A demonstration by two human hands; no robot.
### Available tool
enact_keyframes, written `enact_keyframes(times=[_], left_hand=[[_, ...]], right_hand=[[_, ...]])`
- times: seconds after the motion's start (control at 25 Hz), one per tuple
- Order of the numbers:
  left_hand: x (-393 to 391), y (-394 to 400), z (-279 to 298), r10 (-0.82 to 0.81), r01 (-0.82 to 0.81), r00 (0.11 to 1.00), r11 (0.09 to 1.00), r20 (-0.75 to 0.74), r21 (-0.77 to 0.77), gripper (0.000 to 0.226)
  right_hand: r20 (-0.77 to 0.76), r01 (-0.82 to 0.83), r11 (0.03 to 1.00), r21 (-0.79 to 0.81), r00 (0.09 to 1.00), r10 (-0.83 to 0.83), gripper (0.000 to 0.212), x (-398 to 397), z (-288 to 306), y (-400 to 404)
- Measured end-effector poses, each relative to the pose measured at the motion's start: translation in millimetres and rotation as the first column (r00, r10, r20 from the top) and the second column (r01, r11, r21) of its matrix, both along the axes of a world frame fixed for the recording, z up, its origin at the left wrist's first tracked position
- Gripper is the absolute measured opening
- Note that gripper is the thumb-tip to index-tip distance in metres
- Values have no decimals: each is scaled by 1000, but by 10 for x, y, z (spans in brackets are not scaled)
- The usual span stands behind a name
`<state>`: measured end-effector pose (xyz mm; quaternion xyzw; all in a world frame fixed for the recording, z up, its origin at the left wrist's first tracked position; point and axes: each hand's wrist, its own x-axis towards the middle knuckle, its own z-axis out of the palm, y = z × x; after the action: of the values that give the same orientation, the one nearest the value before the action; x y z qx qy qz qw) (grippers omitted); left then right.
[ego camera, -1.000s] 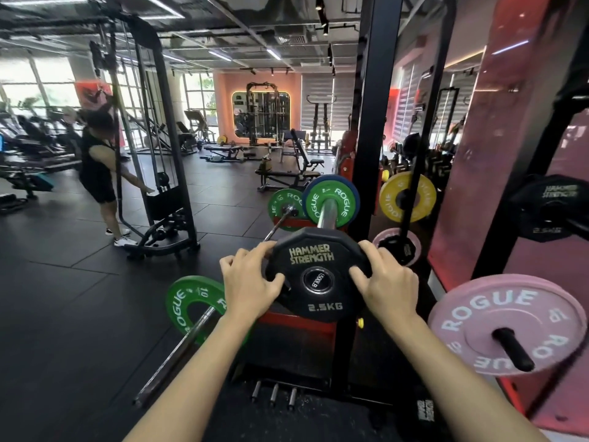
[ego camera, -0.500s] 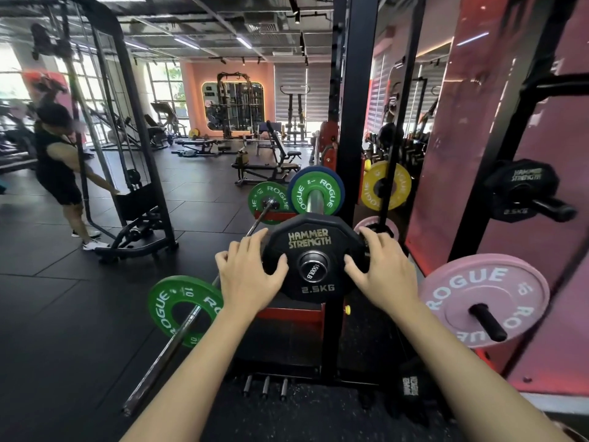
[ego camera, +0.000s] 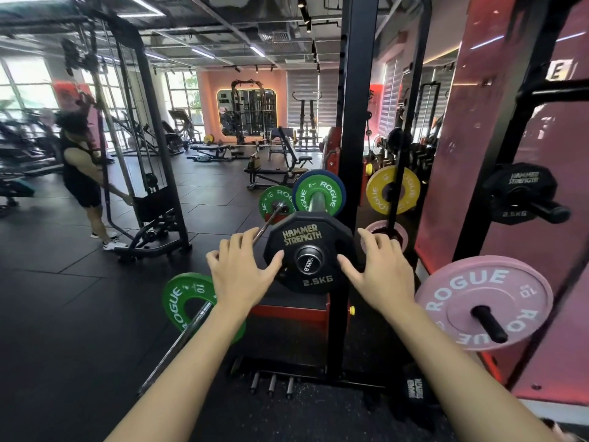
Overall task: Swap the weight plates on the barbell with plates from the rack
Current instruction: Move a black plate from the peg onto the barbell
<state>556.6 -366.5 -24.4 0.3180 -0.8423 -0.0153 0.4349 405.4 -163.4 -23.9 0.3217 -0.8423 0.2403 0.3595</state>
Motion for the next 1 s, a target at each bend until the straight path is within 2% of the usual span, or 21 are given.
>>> enact_keyframes(times=[0.16,0.32,0.64,0.84,1.0], left_hand=[[85,17,-66,20,-20,1000,1000,-1,-20,67],[-60,-95,-70,15,-14,998,1000,60,-8,74],[-628,-783,-117,-115,118,990,993,84,-30,95],[-1112,-1046,-103,-177,178,976,984,124,4,91],[-1487,-1257,-161,-208,208,975,978,77,3,85]], right_hand=[[43,-3,1000,-7,999,4,64,92,-33,-45],[71,11,1000,-13,997,-10,72,65,-46,-198],[86,100,995,-9,991,-99,78,-422,7,-575],[115,172,985,3,979,-171,77,-749,74,-905],[92,195,981,-19,977,-192,77,-1111,47,-1116]])
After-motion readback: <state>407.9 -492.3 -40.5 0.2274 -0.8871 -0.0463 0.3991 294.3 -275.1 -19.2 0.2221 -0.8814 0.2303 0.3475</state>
